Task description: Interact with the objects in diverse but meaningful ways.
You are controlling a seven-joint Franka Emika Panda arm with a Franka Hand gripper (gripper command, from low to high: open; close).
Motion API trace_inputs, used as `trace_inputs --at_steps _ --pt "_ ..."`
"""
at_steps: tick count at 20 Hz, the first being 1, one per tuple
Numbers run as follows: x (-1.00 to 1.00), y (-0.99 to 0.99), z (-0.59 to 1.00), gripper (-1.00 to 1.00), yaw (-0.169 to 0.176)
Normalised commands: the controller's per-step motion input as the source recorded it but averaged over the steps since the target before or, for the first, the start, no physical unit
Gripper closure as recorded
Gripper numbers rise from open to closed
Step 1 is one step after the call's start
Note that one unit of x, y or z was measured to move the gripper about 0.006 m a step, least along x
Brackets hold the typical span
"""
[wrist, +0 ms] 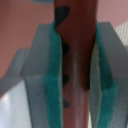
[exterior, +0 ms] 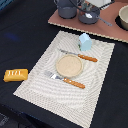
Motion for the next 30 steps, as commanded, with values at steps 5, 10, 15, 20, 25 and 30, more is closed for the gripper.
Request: trace_inputs --at_steps 5,10,15,20,25,30 --pt "0.06 0.72 0.07 1.0 0.027" --pt "0.17 0.52 0.0 1.0 0.021" --pt "0.3 0.3 0.0 1.0 0.003" --pt "0.31 0.23 0.01 -1.0 0.0" --pt "0.31 0.17 0.08 -1.0 0.0" --pt "0.33 0.15 0.25 -1.0 0.0"
